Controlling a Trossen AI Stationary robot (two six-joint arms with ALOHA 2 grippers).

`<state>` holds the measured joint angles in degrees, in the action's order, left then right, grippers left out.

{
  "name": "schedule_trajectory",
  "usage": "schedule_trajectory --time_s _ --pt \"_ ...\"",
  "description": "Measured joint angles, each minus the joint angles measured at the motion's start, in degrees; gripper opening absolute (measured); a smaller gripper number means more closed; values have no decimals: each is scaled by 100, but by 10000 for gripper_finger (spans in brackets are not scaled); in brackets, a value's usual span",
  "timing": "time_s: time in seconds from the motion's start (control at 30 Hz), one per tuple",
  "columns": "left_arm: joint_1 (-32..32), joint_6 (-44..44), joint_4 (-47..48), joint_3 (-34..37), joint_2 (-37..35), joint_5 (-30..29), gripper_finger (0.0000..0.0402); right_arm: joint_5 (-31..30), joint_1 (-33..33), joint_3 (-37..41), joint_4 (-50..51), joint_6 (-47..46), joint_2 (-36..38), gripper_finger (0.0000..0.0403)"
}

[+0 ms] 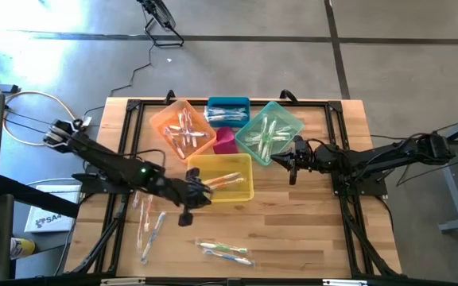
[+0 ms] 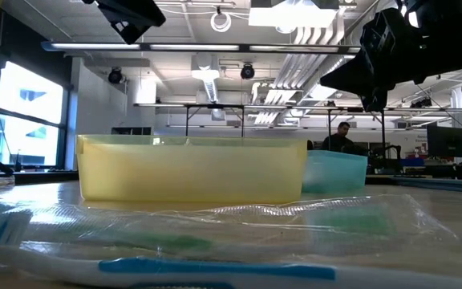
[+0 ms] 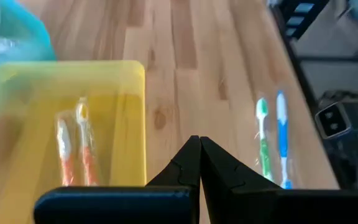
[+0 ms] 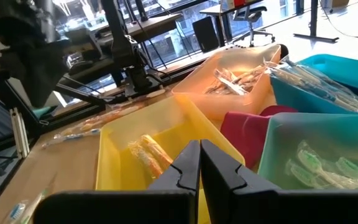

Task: Pick & Place Toothbrushes
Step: Put the green toothbrush into the green bin

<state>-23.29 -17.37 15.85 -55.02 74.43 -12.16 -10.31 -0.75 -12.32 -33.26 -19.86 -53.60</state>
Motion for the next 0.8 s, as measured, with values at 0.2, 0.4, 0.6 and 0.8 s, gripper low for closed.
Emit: schedule_trajectory --time_s 0.2,0.4,0.6,0.8 --pt "-89 -89 745 -932 832 197 0 44 0 0 9 0 0 5" --pt "-408 482 835 -1455 1535 264 0 299 0 0 9 10 0 5" --pt "-717 406 631 -1561 1981 273 0 299 0 0 114 15 0 5" --pt "-1028 357 320 -1557 2329 276 0 312 2 0 144 14 1 5"
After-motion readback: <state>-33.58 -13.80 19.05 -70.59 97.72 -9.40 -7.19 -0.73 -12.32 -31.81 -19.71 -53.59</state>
